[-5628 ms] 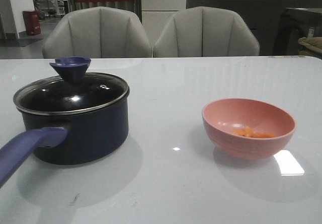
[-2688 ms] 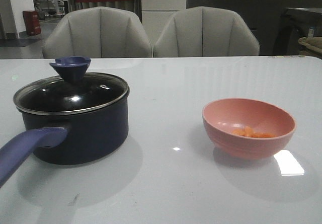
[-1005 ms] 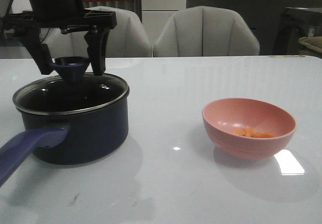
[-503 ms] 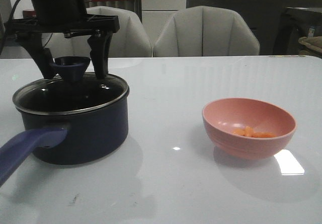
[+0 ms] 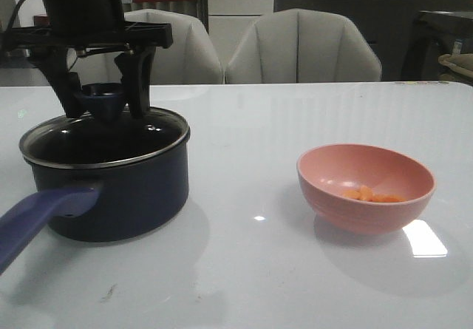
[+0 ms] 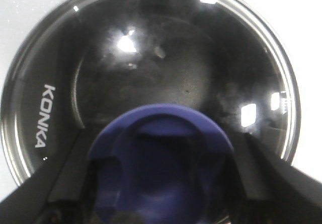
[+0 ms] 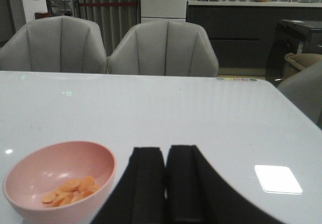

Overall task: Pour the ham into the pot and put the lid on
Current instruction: 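Lift the glass lid off the saucepan with the left gripper and move it aside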

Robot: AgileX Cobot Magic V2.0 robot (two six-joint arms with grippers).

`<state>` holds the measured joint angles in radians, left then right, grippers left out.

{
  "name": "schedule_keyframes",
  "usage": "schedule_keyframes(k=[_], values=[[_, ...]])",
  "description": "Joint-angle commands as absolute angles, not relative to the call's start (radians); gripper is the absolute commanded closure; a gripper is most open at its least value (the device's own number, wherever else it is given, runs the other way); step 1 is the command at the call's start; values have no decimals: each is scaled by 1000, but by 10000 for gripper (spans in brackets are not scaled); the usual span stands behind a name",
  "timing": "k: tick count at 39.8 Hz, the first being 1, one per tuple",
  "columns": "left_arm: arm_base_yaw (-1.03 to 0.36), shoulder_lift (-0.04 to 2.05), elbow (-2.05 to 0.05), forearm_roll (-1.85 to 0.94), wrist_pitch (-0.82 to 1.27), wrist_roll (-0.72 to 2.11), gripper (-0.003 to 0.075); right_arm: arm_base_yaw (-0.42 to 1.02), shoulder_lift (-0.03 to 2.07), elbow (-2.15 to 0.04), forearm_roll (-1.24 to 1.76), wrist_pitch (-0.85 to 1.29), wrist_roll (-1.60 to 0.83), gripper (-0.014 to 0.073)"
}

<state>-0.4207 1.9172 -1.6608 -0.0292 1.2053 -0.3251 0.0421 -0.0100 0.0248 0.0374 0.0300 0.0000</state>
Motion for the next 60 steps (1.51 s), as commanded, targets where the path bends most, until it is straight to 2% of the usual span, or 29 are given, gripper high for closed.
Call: schedule_keyframes(k=[1,20,32,45,53,60], values=[[-423,1873,-1686,-47,1195,-331,360,36,-29,37,28,-55,0,445],[-423,1872,-1712,-47,1161,-331,367,36,-29,37,28,-55,0,445],[-420,1867,-1789,-35,1212,-331,367,36,-29,37,28,-55,0,445],[-415,1787,-1789,117,1231,-330,367,36,-29,37,28,-55,0,445],[-308,1709,-1751,140,1279,-276,367,36,-29,37,28,-55,0,445],[-139,1625,-1643,127,1259,-232,367,36,-29,37,28,-55,0,445]])
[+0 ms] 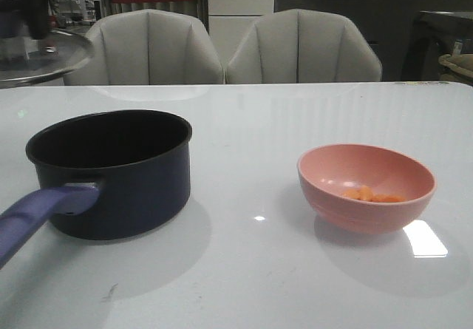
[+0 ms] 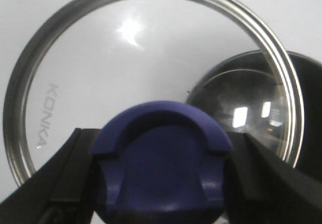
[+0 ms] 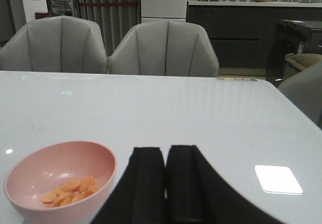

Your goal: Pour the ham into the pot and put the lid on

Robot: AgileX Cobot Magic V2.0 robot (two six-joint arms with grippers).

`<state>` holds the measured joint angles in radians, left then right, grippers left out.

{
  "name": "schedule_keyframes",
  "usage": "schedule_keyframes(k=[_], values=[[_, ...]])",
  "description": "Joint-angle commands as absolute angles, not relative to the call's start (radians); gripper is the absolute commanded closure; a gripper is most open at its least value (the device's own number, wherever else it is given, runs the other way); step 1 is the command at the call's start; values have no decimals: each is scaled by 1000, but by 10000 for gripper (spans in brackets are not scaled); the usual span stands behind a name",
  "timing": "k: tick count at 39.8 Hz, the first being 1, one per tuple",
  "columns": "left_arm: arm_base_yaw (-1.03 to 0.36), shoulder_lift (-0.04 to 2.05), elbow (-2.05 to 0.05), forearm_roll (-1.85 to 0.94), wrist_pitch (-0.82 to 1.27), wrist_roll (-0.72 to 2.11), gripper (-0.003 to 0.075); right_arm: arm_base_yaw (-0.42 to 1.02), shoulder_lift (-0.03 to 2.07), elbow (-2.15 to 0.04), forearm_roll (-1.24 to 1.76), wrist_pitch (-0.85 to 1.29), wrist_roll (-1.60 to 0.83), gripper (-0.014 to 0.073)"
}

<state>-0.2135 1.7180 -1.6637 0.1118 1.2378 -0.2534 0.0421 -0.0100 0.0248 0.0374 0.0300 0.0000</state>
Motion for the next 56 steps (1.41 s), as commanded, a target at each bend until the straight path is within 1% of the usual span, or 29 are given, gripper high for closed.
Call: schedule_keyframes(k=[1,9,12,16,23,36,39,44,45,51,56], values=[[-109,1615,-1618,120,1250,-221,367,36,-29,37,28,-55,0,445],[110,1547,-1405,-53,1119,-99,367,36,-29,37,28,-55,0,445],[170,1548,-1315,-122,1059,-33,367,36,-29,37,28,-55,0,445],[222,1548,-1196,-134,958,-16,367,36,-29,37,28,-55,0,445],[226,1570,-1103,-134,836,-12,367,36,-29,37,28,-55,0,445],[219,1693,-1102,-136,829,-12,356,36,-29,37,28,-55,0,445],[219,1710,-1102,-136,827,-10,321,36,-29,37,28,-55,0,445],[217,1719,-1102,-136,825,8,185,36,-29,37,28,-55,0,445],[217,1719,-1102,-133,824,8,172,36,-29,37,28,-55,0,445],[215,1719,-1117,-122,826,8,164,36,-29,37,28,-55,0,445],[187,1692,-1143,-120,844,17,164,36,-29,37,28,-55,0,445]])
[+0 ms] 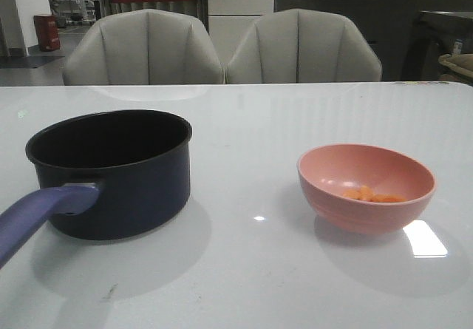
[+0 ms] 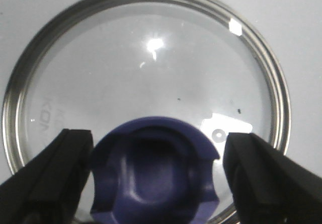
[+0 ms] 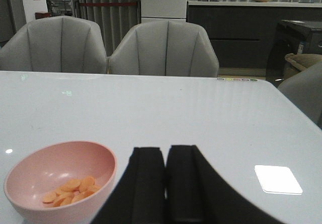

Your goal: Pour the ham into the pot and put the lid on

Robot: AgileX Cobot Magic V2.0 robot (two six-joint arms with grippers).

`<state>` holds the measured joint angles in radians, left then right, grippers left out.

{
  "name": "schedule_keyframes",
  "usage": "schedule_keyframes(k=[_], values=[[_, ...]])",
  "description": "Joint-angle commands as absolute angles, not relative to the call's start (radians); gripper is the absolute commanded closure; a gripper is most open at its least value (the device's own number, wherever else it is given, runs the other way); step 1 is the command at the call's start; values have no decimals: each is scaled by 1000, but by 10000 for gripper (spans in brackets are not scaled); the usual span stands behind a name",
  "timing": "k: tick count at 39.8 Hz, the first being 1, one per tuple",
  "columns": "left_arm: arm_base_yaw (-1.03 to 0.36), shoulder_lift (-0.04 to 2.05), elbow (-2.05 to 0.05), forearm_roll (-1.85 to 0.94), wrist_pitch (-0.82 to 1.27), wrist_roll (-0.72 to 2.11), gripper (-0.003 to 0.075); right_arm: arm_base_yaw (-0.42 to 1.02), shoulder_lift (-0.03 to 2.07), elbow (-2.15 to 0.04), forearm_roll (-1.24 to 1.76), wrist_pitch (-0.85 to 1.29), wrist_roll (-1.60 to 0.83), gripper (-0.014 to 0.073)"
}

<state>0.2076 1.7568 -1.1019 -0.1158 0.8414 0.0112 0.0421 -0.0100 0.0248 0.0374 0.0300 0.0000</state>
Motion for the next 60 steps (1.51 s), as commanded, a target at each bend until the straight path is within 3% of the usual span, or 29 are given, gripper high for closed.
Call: schedule_keyframes(k=[1,22,32,60], values=[[180,1683,-1145,-120,844,20,164,36,-29,37,28,-55,0,445],[108,1316,-1026,-129,728,40,164,36,-29,37,28,-55,0,445],[-25,1067,-875,-78,570,40,164,36,-29,37,28,-55,0,445],[-157,168,-380,-84,236,40,164,36,-28,37,28,-55,0,445]])
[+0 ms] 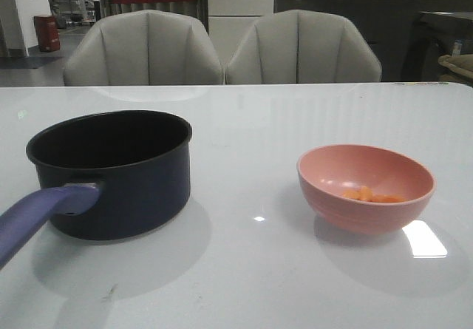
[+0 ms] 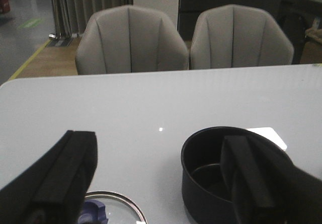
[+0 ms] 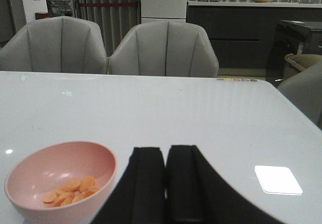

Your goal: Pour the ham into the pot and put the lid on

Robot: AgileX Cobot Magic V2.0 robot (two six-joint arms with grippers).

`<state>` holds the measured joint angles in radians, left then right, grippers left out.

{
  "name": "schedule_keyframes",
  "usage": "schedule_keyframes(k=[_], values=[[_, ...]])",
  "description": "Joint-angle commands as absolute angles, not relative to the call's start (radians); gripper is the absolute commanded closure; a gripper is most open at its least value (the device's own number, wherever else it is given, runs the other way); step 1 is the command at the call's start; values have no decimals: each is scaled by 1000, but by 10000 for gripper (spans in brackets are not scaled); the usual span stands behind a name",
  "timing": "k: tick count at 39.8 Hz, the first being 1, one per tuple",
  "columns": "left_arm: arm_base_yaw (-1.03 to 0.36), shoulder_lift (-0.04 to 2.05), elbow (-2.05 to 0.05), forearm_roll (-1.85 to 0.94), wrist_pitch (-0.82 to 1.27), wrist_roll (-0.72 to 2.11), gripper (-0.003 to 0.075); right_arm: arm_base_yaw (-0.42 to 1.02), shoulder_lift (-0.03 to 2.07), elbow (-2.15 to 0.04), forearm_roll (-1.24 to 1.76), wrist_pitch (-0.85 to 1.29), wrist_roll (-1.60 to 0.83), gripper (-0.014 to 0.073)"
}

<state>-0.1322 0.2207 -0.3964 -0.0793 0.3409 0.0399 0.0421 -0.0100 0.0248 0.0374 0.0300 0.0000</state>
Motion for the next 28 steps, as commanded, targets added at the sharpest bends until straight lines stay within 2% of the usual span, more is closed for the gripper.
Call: schedule_keyframes(k=[1,7,16,23,28], values=[[-164,153,-362,-84,227,40,164,36,-28,37,28,-55,0,445],[-176,97,-309,-84,137,40,164,36,-28,37,28,-55,0,445],[-176,95,-299,-84,121,40,164,36,-28,37,28,-87,0,445],[-178,95,-299,-86,130,40,164,38,-27,17,28,-256,0,445],[-201,95,-299,-86,130,40,164,38,24,-120,28,-76,0,445]])
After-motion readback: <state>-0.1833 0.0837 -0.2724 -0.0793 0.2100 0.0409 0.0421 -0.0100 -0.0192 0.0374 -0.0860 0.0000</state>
